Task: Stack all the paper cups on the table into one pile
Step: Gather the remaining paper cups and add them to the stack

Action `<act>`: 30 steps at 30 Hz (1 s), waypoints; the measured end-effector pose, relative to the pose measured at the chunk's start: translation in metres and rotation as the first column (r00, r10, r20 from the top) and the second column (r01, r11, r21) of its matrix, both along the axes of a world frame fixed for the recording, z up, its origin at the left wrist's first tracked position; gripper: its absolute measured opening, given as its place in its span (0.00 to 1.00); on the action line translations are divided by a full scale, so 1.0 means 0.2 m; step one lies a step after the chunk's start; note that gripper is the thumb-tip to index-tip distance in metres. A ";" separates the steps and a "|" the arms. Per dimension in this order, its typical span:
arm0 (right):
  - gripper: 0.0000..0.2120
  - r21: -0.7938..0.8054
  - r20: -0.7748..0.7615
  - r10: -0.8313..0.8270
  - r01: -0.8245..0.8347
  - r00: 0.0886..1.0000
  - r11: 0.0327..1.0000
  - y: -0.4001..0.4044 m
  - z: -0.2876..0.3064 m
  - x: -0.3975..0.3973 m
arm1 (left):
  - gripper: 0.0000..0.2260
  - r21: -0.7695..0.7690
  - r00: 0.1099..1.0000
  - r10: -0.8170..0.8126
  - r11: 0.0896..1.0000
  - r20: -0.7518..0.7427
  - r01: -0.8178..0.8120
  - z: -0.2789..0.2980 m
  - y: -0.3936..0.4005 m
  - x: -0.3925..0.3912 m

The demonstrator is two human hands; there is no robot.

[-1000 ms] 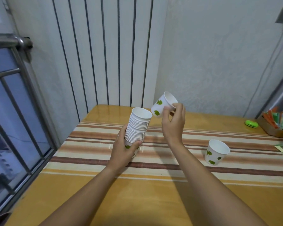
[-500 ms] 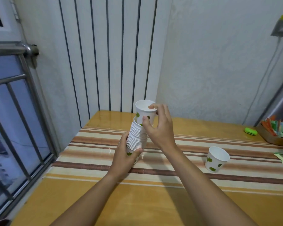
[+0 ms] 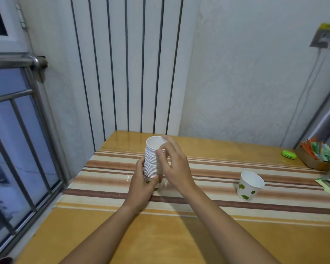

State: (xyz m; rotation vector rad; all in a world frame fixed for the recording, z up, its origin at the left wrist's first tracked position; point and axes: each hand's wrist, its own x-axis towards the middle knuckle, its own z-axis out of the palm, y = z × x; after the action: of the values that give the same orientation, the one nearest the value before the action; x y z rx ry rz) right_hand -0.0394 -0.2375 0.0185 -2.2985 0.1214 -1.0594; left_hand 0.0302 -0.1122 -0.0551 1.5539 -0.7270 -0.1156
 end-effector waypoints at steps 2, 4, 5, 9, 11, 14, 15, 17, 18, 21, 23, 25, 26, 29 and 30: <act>0.16 0.002 -0.004 -0.001 0.001 1.000 1.000 0.01 0.00 0.00 | 0.30 0.007 1.000 0.006 1.000 0.002 -0.006 0.01 0.00 0.00; 0.14 0.034 -0.021 0.001 0.000 1.000 0.999 0.00 0.01 -0.01 | 0.29 0.003 1.000 0.013 1.000 -0.002 -0.013 0.03 0.00 -0.01; 0.13 0.051 -0.029 0.010 -0.008 1.000 0.999 -0.01 0.02 -0.02 | 0.29 -0.001 1.000 0.013 1.000 -0.003 -0.013 0.04 0.00 -0.01; 0.19 0.108 0.003 0.070 -0.069 0.998 0.992 -0.08 0.02 -0.12 | 0.29 0.012 1.000 -0.014 1.000 0.020 0.013 0.04 -0.02 -0.06; 0.23 0.160 0.003 0.047 -0.047 0.999 0.986 -0.13 0.00 -0.18 | 0.30 0.025 0.999 -0.024 0.999 0.047 0.023 0.05 -0.05 -0.10; 0.28 0.215 0.006 -0.015 0.013 1.000 0.977 -0.20 -0.02 -0.27 | 0.31 0.053 0.991 -0.071 0.996 0.112 0.065 0.07 -0.12 -0.17; 0.29 0.232 0.018 -0.044 0.038 0.999 0.972 -0.23 -0.02 -0.30 | 0.31 0.064 0.988 -0.089 0.995 0.128 0.081 0.07 -0.14 -0.20; 0.29 0.276 0.047 -0.146 0.128 0.988 0.953 -0.29 -0.02 -0.36 | 0.31 0.085 0.982 -0.117 0.991 0.147 0.105 0.07 -0.18 -0.24; 0.28 0.292 0.056 -0.220 0.195 0.974 0.936 -0.32 -0.02 -0.39 | 0.31 0.095 0.981 -0.122 0.990 0.152 0.108 0.06 -0.20 -0.26; 0.20 0.251 0.051 -0.512 0.485 0.858 0.838 -0.43 -0.08 -0.46 | 0.31 0.110 0.981 -0.118 0.989 0.155 0.102 0.05 -0.23 -0.28; 0.15 0.151 -0.030 -0.715 0.710 0.699 0.688 -0.52 -0.13 -0.49 | 0.30 0.112 0.983 -0.111 0.989 0.145 0.096 0.04 -0.23 -0.27; 0.19 0.082 -0.191 -0.794 0.816 0.577 0.573 -0.58 -0.18 -0.53 | 0.29 0.111 0.986 -0.102 0.990 0.133 0.087 0.04 -0.23 -0.27; 0.21 0.056 -0.265 -0.798 0.835 0.541 0.547 -0.60 -0.21 -0.56 | 0.29 0.112 0.987 -0.100 0.990 0.126 0.086 0.04 -0.23 -0.27; 0.24 -0.001 -0.401 -0.792 0.864 0.461 0.503 -0.65 -0.29 -0.61 | 0.30 0.116 0.987 -0.101 0.989 0.124 0.087 0.04 -0.23 -0.27; 0.23 -0.004 -0.419 -0.790 0.869 0.448 0.495 -0.66 -0.31 -0.62 | 0.30 0.119 0.987 -0.101 0.989 0.123 0.086 0.03 -0.23 -0.27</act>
State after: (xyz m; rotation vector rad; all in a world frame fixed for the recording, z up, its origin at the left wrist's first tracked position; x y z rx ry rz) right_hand -0.1638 -0.3703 -0.0435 -2.1693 1.6237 -0.9169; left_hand -0.0232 -0.1589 -0.0484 1.6463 -0.9086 -0.1290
